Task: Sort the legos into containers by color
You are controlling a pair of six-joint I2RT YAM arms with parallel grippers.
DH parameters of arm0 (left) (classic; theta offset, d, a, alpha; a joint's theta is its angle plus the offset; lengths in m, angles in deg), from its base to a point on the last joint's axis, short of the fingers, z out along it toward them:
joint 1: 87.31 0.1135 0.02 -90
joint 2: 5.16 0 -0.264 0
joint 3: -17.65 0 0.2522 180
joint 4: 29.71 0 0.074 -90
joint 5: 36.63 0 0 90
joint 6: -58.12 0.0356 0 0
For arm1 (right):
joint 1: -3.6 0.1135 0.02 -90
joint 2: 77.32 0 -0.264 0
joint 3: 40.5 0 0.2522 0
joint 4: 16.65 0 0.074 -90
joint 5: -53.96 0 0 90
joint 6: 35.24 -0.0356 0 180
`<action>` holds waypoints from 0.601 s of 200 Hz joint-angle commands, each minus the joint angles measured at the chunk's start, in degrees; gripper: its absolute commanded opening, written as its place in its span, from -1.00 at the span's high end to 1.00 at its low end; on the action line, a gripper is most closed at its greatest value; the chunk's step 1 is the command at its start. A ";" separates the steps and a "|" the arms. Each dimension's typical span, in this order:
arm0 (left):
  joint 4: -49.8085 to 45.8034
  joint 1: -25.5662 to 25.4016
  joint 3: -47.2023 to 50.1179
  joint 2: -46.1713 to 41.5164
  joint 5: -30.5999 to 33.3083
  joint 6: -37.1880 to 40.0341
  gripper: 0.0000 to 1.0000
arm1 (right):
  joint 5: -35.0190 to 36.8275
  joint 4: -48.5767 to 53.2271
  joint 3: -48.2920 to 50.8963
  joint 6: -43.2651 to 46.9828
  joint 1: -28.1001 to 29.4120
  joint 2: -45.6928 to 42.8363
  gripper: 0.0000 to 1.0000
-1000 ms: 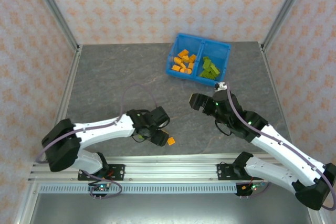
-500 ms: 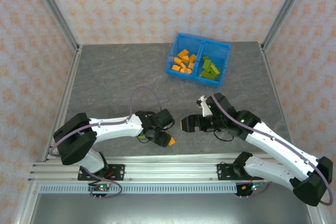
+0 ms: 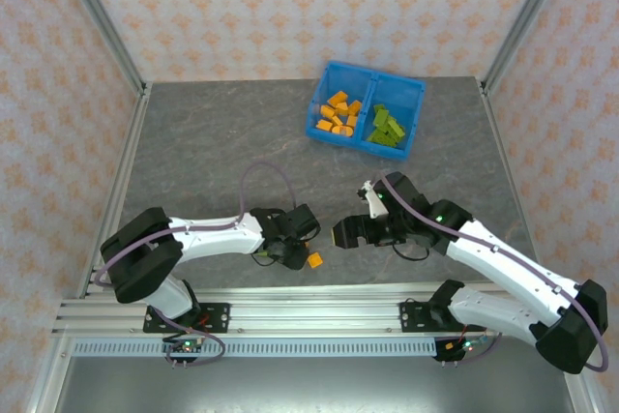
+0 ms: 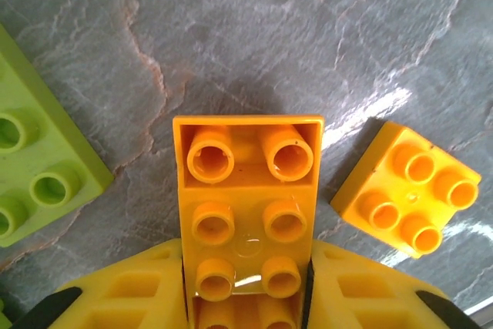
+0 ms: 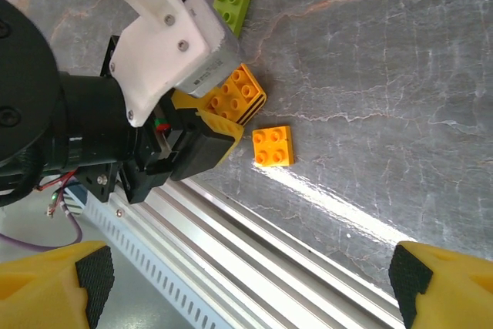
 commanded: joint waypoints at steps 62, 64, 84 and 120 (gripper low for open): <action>-4.05 7.49 -15.57 -6.46 6.16 5.59 0.41 | 13.85 -3.57 -7.01 -4.86 0.00 -3.74 -0.89; -3.80 8.04 -16.20 -6.11 5.98 5.81 0.41 | 14.24 -3.93 -7.07 -5.16 0.00 -3.86 -0.89; -3.44 12.71 -24.24 -1.20 6.94 10.13 0.41 | 20.32 -6.32 -8.19 -7.04 0.00 -4.72 -0.89; -2.32 19.42 -43.40 12.37 4.00 13.09 0.41 | 34.80 -9.51 -11.39 -7.72 -0.22 -4.53 -0.94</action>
